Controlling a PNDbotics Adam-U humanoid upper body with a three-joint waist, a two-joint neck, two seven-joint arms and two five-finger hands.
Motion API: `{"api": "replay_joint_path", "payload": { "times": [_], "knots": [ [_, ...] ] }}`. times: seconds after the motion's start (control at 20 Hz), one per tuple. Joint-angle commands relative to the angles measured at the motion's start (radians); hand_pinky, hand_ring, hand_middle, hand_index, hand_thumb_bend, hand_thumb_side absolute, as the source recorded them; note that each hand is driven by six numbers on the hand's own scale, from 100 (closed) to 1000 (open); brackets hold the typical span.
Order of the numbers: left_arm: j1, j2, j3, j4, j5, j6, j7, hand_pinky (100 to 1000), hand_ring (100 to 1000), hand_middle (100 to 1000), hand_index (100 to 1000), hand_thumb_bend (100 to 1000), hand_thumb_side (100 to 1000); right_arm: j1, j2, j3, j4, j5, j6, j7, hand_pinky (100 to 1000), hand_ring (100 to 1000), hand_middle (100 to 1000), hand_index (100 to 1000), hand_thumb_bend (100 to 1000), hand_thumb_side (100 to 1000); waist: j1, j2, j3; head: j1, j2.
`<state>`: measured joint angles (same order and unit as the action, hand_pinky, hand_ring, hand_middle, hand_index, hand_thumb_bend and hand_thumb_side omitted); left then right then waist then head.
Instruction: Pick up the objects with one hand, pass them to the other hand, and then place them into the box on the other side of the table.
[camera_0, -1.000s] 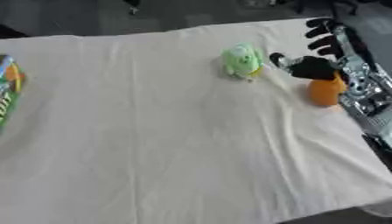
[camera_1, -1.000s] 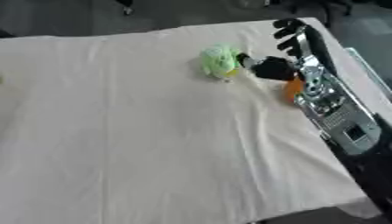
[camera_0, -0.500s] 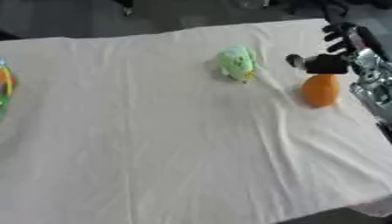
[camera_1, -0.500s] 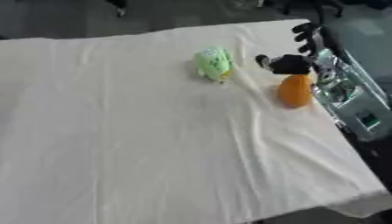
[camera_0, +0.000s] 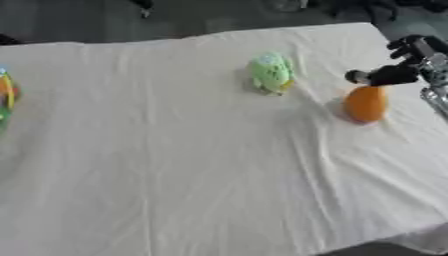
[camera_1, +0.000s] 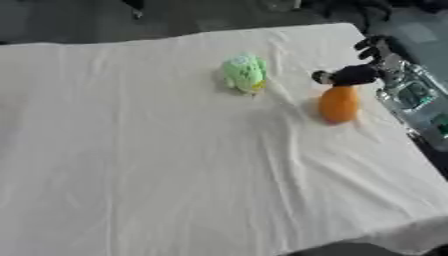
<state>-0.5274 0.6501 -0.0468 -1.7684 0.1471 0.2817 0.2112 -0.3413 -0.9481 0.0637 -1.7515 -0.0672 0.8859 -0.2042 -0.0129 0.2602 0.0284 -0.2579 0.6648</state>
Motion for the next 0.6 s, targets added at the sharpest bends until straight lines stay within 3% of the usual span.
{"api": "replay_joint_path", "payload": {
  "times": [0.05, 0.6],
  "knots": [
    [-0.01, 0.031, 0.005, -0.006, -0.006, 0.0, -0.003, 610, 713, 589, 660, 309, 459, -0.002, -0.065, -0.005, 0.008, -0.014, 0.015, 0.024, 797, 779, 778, 853, 641, 273, -0.001, -0.017, 0.001, -0.003, -0.003],
    [-0.012, 0.026, 0.003, -0.007, -0.014, -0.001, -0.006, 610, 714, 589, 660, 306, 459, -0.018, -0.055, 0.014, 0.093, -0.047, 0.0, 0.037, 793, 774, 769, 849, 626, 270, 0.0, -0.018, 0.008, -0.008, -0.003]
  ]
}}
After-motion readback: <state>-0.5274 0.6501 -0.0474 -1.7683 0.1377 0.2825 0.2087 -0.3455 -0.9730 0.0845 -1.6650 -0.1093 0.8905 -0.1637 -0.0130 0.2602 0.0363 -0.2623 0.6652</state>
